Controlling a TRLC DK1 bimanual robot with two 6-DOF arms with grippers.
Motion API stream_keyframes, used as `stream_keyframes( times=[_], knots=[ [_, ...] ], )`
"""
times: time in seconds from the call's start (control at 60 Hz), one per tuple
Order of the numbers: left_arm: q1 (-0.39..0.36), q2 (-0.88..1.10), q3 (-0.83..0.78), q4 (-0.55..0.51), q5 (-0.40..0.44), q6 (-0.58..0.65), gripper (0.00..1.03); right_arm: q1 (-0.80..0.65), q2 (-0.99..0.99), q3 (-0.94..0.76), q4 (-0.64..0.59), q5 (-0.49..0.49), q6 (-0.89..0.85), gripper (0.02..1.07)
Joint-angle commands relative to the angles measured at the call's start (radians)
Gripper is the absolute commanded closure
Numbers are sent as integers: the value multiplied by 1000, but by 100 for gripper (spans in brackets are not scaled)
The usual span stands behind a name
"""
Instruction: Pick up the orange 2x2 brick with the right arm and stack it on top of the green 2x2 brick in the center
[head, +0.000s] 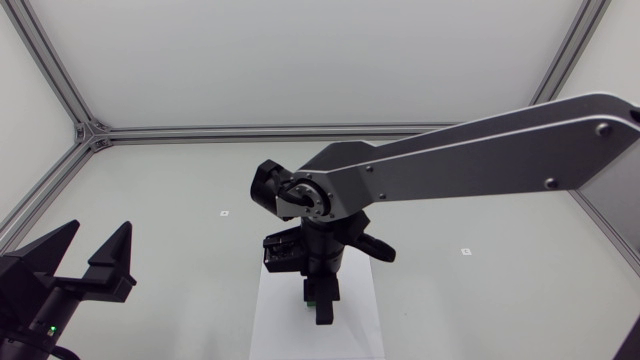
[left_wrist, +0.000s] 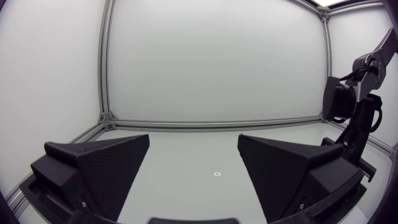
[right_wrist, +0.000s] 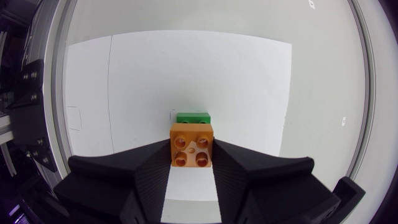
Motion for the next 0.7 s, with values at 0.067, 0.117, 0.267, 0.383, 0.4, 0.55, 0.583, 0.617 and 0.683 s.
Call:
stream_keyframes(
  times=[0.067, 0.117, 0.267, 0.383, 0.4, 0.55, 0.583, 0.617, 0.683],
  knots=[
    [-8, -3, -41, -11, 3, 5, 4, 13, 28, 26, -14, 5, -22, 101],
    [-8, -3, -41, -11, 3, 5, 4, 16, 30, 27, -14, 5, -21, 101],
    [-8, -3, -41, -11, 3, 5, 4, 16, 39, 29, -14, 5, -22, 101],
    [-8, -3, -41, -11, 3, 5, 4, 18, 42, 27, -17, 5, -22, 101],
    [-8, -3, -41, -11, 3, 5, 4, 18, 42, 27, -17, 5, -22, 101],
    [-8, -3, -41, -11, 3, 5, 4, 15, 47, 29, -17, 5, -22, 101],
    [-8, -3, -41, -11, 3, 5, 4, 15, 50, 30, -17, 5, -21, 101],
    [-8, -3, -41, -11, 3, 5, 4, 13, 51, 30, -17, 5, -21, 101],
    [-8, -3, -41, -11, 3, 5, 4, 13, 51, 30, -17, 5, -19, 101]
  ],
)
